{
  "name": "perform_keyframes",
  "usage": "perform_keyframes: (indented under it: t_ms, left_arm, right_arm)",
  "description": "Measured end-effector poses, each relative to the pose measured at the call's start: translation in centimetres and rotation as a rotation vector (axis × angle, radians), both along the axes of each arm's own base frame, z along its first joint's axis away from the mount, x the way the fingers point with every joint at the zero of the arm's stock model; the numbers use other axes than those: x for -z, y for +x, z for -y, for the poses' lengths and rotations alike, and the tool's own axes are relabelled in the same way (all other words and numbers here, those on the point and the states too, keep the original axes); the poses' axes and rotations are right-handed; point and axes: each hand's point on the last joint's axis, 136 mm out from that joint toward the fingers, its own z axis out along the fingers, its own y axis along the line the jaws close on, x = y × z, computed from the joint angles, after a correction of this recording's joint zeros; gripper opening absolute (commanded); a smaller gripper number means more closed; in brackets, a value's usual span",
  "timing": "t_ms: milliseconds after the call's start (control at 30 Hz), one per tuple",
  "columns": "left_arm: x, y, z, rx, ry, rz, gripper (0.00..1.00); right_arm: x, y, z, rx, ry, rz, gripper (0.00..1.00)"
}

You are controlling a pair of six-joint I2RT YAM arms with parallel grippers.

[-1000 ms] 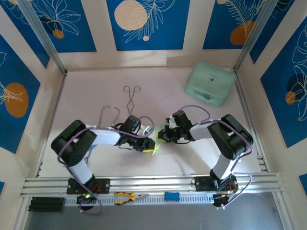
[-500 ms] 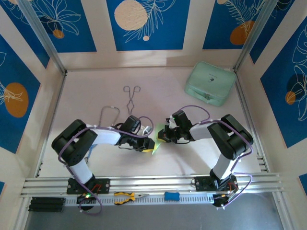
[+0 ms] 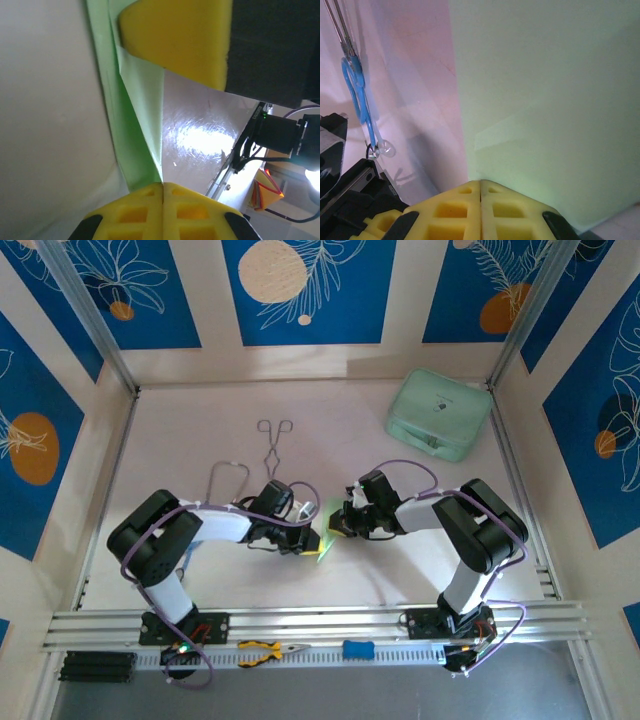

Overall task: Fold a paper plane with a square sheet of paper (pick it up from the middle)
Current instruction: Fold the wing for the fifth time at the center of the table.

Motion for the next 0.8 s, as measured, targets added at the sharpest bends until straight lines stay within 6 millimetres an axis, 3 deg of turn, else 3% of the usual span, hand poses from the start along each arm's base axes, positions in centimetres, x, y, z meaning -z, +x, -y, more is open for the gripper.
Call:
perform_keyframes:
  t_ms: [400, 533, 800]
  left_arm:
    - [0.56, -0.54, -0.31, 0.029, 0.000, -0.015, 0.00]
    - [0.76, -0.81, -0.52, 0.040, 0.009, -0.017, 0.06]
    - [0.62, -0.90, -0.42, 0.046, -0.004, -0.016, 0.01]
  right_arm:
    - [0.00, 0.00, -0.02, 0.000, -0.001, 0.001, 0.09]
    - [0.00, 0.00, -0.04, -0.001, -0.001, 0.002, 0.09]
    - [0.02, -0.01, -0.04, -0.001, -0.001, 0.001, 0.08]
